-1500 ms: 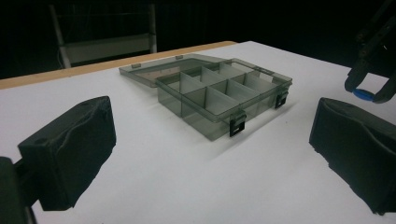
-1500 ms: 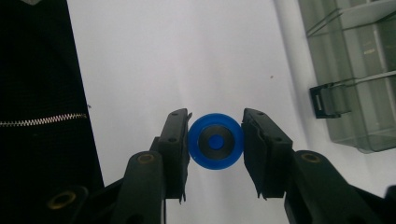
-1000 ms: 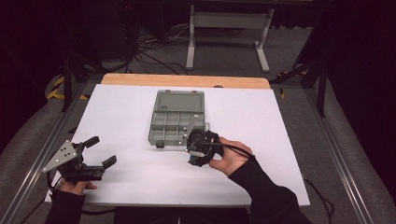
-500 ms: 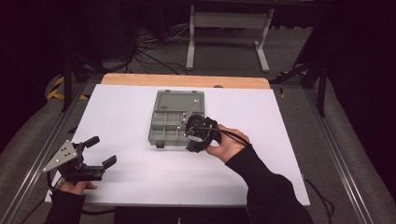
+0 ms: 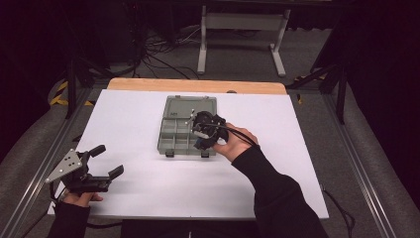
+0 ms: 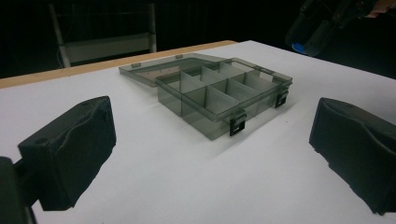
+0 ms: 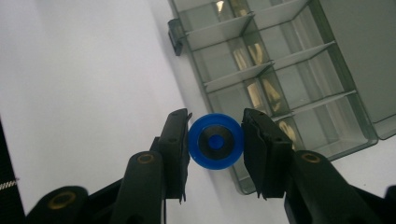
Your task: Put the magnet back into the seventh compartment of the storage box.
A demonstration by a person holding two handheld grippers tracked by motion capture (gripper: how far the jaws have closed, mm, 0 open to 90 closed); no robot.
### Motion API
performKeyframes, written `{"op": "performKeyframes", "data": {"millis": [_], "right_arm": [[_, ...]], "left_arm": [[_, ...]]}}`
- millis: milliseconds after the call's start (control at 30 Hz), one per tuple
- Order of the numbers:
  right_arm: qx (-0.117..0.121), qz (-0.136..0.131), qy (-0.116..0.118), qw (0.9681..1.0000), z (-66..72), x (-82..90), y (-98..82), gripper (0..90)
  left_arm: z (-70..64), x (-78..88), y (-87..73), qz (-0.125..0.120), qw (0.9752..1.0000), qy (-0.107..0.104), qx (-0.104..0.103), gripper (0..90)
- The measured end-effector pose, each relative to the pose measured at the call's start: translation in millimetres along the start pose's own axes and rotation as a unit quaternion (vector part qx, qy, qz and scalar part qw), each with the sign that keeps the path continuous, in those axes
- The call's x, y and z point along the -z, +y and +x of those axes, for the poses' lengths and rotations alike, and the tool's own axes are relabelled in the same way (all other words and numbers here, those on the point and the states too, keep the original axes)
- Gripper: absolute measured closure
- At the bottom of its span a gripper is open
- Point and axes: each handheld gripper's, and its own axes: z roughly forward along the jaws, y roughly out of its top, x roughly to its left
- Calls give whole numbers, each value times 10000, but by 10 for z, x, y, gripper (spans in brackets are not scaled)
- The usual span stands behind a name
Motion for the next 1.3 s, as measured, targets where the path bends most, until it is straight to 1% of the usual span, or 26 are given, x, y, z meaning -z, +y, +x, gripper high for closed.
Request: {"op": "performKeyframes", "data": {"millis": [167, 200, 233, 367, 433, 533, 567, 633, 667, 700, 733, 1033, 1133, 1300], "right_arm": [[-100, -8, -54, 9999, -80, -45, 36, 620], [-64, -2, -76, 10000, -104, -54, 40, 620], [-122, -19, -69, 9999, -113, -66, 47, 619], [-186, -37, -111, 9998, -187, -116, 66, 620], [-192, -28, -119, 9997, -198, -121, 68, 619], [-274, -54, -153, 9995, -248, -154, 82, 620], [-320, -48, -187, 9993, -291, -178, 84, 620], [-344, -47, -193, 9992, -304, -187, 85, 620], [-401, -56, -188, 9990, -320, -207, 87, 620], [-387, -43, -199, 9990, -343, -225, 85, 620], [-432, -44, -196, 9989, -346, -237, 88, 620], [-386, 6, -192, 9991, -395, -396, 109, 619], [-409, 20, -147, 9991, -410, -460, 117, 619], [-422, 140, -139, 9989, -409, -535, 127, 620]], "left_arm": [[0, 0, -1, -1, 10000, 8, 12, 10], [1, -1, -1, 2, 10000, 2, 6, 10], [0, -1, -1, 2, 10000, 8, 11, 10], [3, -1, -2, -16, 10000, 13, 11, 10], [4, 0, -1, -3, 10000, 6, 7, 10], [3, -2, -1, 2, 10000, -1, 0, 10], [2, -2, -2, -4, 10000, 9, 14, 10], [3, -2, -2, -4, 10000, 7, 15, 10], [4, -3, -2, 4, 10000, -1, 5, 10], [3, -4, -3, 6, 10000, -1, 2, 10], [1, -6, -3, 5, 10000, 2, -2, 10], [0, -7, -4, 11, 10000, -1, -2, 10], [1, -8, -5, -6, 10000, 8, 8, 10], [3, -7, -5, 11, 10000, 2, 8, 10]]}}
